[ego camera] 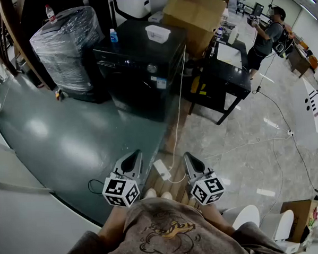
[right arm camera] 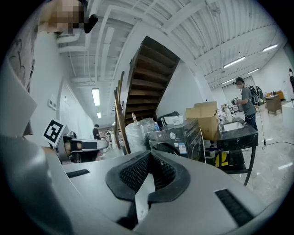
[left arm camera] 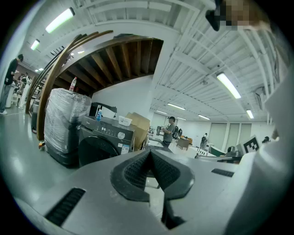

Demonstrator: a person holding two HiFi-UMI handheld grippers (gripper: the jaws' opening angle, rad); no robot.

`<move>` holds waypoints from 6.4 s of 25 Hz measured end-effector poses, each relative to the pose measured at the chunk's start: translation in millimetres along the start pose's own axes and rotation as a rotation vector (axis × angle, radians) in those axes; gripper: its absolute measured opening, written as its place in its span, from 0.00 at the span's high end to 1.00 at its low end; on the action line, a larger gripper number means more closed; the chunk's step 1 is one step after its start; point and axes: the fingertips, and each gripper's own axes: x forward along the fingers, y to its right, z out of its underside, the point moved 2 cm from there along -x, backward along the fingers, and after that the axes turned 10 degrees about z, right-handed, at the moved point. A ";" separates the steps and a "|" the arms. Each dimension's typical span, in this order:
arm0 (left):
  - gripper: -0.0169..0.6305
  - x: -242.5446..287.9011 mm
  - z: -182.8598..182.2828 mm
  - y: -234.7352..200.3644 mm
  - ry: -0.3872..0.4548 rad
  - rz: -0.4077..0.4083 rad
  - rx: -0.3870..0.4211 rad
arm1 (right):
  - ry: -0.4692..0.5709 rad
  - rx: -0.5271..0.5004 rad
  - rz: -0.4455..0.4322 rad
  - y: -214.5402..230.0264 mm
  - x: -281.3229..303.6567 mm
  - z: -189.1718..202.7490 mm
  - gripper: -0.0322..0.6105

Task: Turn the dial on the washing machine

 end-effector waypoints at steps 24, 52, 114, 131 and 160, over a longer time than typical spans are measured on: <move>0.98 28.3 -1.0 -10.3 0.050 -0.057 0.032 | -0.027 -0.025 -0.044 23.6 37.1 8.2 0.95; 0.97 153.2 -186.1 -244.0 -0.063 0.165 0.039 | -0.019 0.018 0.158 -47.8 302.5 -134.7 0.95; 0.97 280.3 -165.4 -317.0 -0.195 0.221 0.010 | -0.380 0.028 0.452 86.0 552.2 -27.5 0.52; 0.97 292.3 -158.9 -325.1 -0.222 0.210 0.006 | -0.404 0.108 0.529 94.8 569.0 -22.8 0.55; 0.98 290.4 -152.2 -330.8 -0.244 0.220 0.000 | -0.238 0.582 0.356 102.7 563.8 -19.6 0.56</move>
